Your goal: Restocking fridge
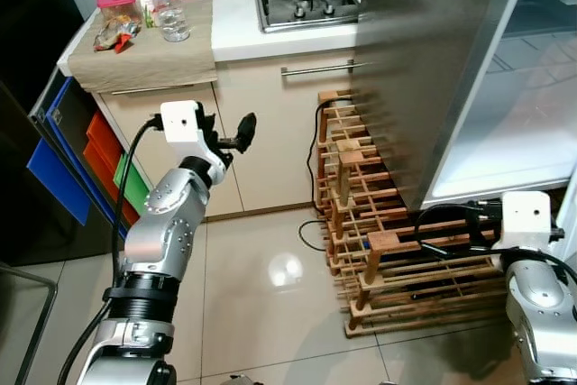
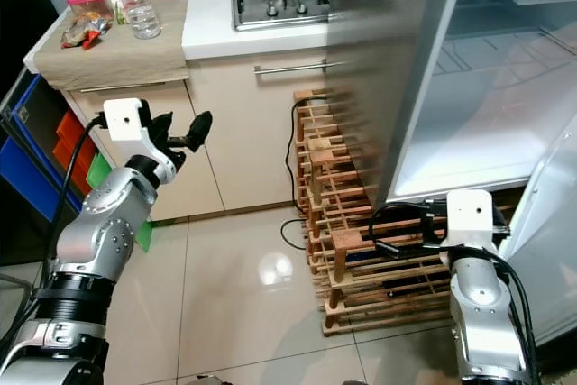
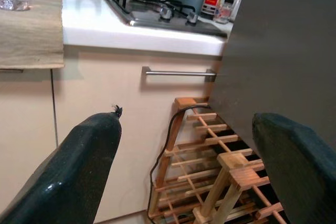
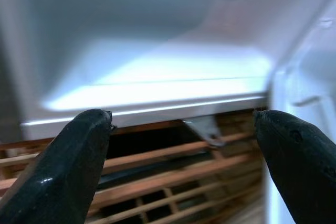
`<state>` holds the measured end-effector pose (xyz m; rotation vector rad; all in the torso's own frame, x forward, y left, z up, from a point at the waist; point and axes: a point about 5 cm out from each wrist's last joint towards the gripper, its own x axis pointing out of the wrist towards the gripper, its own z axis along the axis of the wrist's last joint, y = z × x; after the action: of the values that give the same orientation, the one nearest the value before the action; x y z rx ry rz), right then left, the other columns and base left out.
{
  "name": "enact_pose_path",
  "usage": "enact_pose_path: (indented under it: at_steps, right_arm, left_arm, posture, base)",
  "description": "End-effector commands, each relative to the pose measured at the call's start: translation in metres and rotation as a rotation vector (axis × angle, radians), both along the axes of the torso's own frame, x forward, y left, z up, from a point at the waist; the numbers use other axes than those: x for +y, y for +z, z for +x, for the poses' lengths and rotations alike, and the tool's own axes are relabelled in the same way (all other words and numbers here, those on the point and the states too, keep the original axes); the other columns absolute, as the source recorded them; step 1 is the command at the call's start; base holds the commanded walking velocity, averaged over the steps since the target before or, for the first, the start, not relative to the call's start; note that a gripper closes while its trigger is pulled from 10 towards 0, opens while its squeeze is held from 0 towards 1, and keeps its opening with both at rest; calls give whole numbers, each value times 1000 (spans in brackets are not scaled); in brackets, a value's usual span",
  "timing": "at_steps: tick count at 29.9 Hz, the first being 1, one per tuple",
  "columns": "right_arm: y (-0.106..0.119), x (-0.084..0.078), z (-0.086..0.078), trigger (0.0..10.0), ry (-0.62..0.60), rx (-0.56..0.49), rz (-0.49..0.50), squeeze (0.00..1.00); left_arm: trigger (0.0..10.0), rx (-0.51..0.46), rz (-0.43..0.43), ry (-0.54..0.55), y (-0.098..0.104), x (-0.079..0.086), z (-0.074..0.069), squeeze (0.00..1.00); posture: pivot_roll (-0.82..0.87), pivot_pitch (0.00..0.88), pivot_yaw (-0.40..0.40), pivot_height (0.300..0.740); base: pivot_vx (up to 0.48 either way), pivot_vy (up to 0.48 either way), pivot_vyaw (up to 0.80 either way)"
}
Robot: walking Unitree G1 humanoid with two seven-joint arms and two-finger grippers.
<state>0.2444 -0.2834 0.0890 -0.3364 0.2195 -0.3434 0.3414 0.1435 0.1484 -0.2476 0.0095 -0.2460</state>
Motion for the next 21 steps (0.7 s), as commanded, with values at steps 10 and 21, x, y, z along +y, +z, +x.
enact_pose_path:
  at_steps: [10,21]
  right_arm:
    - [6,-67,-34,10000,-254,54,-170,0]
    - [24,-45,-18,10000,-191,-116,-55,0]
  left_arm:
    - [10000,-86,-78,-102,12,-20,-1,0]
    - [10000,-91,-56,-109,11,-21,1,0]
  posture:
    - [-159,0,106,740]
    - [-155,0,110,740]
  base:
    - [0,0,0]
    - [0,0,0]
